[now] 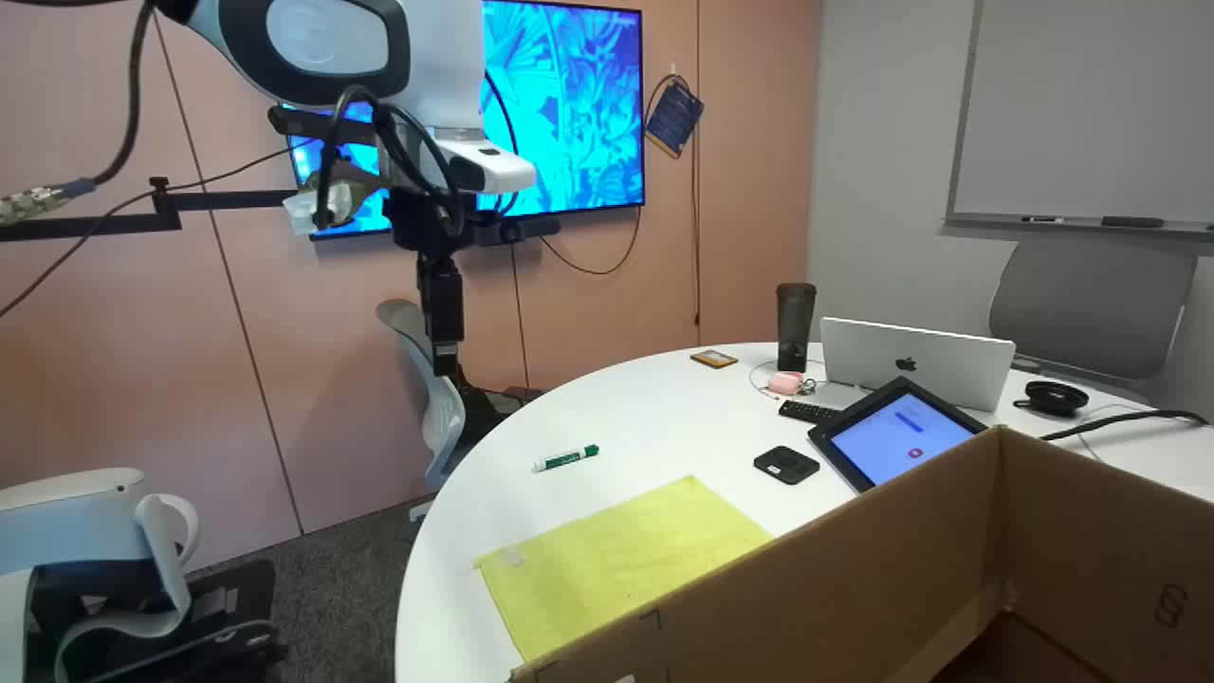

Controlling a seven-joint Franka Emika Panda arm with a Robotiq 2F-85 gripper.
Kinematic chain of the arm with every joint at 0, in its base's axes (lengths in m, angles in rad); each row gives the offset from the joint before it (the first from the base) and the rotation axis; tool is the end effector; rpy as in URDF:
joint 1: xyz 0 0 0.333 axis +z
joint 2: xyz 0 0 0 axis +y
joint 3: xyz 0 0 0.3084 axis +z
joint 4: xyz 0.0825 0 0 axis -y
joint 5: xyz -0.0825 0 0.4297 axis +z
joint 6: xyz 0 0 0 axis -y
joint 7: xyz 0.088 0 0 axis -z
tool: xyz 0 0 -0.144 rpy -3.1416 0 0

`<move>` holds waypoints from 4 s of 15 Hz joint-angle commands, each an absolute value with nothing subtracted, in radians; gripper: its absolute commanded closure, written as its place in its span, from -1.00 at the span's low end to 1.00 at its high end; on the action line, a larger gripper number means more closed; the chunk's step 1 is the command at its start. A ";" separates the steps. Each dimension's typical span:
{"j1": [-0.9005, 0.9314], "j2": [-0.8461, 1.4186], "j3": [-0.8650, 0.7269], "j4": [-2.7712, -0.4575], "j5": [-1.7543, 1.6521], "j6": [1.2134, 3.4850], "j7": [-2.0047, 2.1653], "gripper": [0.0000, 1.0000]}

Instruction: Put the marker on the towel then put the towel in the box

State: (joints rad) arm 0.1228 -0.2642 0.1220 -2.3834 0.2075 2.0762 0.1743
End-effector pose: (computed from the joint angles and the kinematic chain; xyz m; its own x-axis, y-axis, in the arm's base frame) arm 0.4731 0.1344 0.3510 0.9966 -0.0339 -0.0748 -0.0437 -0.9901 -0.1335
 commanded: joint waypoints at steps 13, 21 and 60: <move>0.144 0.002 0.193 -2.169 0.090 2.209 0.249 -1.00; 0.292 0.409 0.207 -1.758 -0.004 2.214 0.439 -1.00; 0.519 1.198 0.053 -0.991 -0.044 2.137 0.491 0.50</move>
